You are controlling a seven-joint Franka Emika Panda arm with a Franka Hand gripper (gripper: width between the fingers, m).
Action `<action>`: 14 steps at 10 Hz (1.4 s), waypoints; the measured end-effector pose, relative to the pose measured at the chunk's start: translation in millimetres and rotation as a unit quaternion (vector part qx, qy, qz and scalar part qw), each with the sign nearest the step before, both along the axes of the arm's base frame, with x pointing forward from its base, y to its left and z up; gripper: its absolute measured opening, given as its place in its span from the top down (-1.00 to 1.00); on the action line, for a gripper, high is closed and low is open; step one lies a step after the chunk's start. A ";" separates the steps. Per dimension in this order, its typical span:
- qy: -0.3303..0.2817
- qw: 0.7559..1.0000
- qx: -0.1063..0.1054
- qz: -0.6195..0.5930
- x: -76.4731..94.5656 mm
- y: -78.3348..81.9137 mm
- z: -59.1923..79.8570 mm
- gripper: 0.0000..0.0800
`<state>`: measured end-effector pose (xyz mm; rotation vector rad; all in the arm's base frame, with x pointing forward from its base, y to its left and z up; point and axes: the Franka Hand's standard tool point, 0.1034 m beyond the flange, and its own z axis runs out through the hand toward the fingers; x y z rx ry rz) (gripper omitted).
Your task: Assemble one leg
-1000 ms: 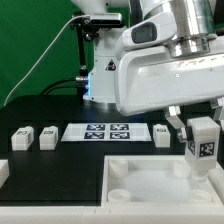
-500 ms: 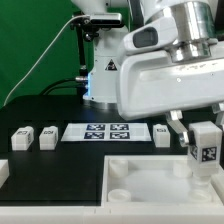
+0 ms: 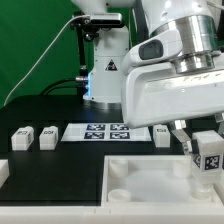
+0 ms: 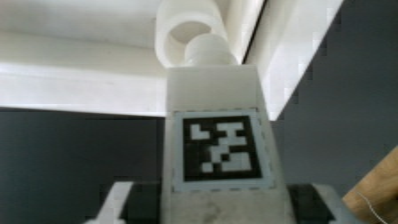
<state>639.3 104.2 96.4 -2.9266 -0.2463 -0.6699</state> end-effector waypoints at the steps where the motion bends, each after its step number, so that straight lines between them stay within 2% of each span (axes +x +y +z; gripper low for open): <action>1: 0.001 1.000 0.000 -0.001 -0.2 -1.3 -1.1 0.27; 4: -0.005 1.000 -0.001 -0.003 1.1 -2.1 -2.7 0.27; 8: -0.009 1.000 -0.002 -0.007 -0.4 -4.6 -17.4 0.27; 13: -0.017 1.000 -0.005 -0.008 0.9 -2.9 -16.8 0.27; 14: -0.017 1.000 -0.005 -0.007 1.4 -2.1 -15.0 0.03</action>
Offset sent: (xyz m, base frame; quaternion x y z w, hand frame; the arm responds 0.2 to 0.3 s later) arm 0.0014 0.0031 -0.0096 -0.0068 0.0099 0.0080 0.9999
